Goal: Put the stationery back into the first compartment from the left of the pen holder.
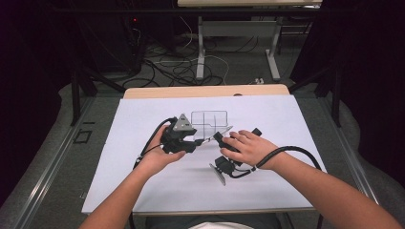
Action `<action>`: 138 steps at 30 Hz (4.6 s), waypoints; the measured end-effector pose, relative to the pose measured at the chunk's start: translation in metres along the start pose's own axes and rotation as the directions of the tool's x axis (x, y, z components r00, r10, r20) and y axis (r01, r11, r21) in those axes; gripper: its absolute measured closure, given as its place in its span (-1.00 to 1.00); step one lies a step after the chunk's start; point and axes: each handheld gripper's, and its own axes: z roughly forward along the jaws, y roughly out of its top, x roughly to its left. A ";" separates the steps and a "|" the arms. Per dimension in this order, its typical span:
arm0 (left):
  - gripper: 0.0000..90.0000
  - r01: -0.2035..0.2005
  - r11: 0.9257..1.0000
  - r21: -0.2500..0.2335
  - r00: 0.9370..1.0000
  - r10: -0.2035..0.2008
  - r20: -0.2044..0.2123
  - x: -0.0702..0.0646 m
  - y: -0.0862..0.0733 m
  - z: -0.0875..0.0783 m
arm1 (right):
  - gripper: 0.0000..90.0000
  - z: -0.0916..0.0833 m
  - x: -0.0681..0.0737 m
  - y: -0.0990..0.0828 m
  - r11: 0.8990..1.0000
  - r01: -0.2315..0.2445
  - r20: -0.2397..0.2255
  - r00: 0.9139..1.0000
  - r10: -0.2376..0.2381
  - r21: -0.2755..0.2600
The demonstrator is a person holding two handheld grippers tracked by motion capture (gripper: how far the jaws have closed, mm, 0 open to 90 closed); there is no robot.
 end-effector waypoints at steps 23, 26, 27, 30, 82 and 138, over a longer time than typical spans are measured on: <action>0.55 -0.102 0.983 0.150 0.994 0.096 0.046 -0.010 0.015 0.025 | 0.76 -0.001 0.001 0.009 0.998 0.061 0.032 0.998 -0.060 -0.026; 0.62 -0.113 0.980 0.161 0.993 0.107 0.045 -0.011 0.015 0.028 | 0.76 -0.001 0.001 0.010 0.998 0.064 0.037 0.997 -0.064 -0.026; 0.62 -0.120 0.980 0.161 0.992 0.114 0.045 -0.011 0.015 0.028 | 0.76 -0.001 0.001 0.010 0.998 0.064 0.037 0.997 -0.064 -0.026; 0.67 -0.117 0.981 0.155 0.993 0.112 0.040 -0.014 0.014 0.031 | 0.76 -0.002 0.000 0.011 0.998 0.064 0.032 0.997 -0.063 -0.027; 0.77 0.074 0.997 0.014 0.997 -0.074 -0.011 0.017 0.016 0.013 | -0.29 -0.007 -0.002 -0.010 0.887 -0.462 -0.039 0.887 0.461 -0.014; 0.77 0.304 0.898 -0.317 0.936 -0.343 -0.074 0.069 0.021 0.042 | -1.00 -0.003 0.061 -0.085 -0.317 -0.936 -0.154 -0.339 0.928 0.151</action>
